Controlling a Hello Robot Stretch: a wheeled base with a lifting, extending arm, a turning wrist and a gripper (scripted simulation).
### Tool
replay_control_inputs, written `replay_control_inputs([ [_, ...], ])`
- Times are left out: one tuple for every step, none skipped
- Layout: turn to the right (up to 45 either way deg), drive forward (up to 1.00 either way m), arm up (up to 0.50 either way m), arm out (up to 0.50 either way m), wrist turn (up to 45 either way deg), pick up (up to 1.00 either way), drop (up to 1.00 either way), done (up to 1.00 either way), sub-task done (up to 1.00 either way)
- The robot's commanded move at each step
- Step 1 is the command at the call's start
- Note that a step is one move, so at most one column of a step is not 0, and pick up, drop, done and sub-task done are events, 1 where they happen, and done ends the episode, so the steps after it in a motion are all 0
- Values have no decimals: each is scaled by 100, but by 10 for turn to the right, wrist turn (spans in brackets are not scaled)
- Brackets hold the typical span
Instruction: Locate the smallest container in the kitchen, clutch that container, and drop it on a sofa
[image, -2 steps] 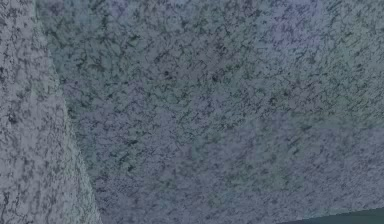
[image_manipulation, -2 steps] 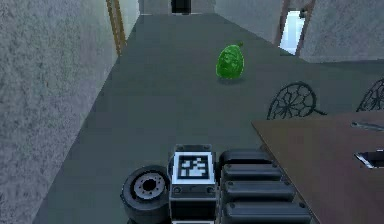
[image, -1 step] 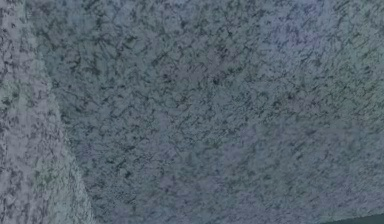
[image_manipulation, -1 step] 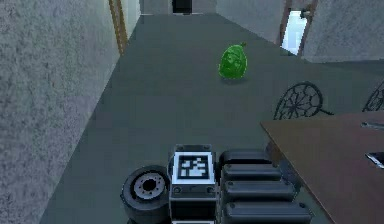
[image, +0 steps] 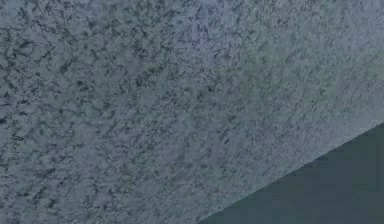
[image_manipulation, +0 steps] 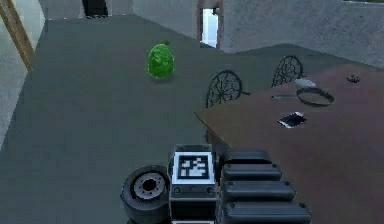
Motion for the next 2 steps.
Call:
replay_control_inputs([
  [0,30,0,0,0,0,0,0,0],
  [450,0,0,0,0,0,0,0,0],
])
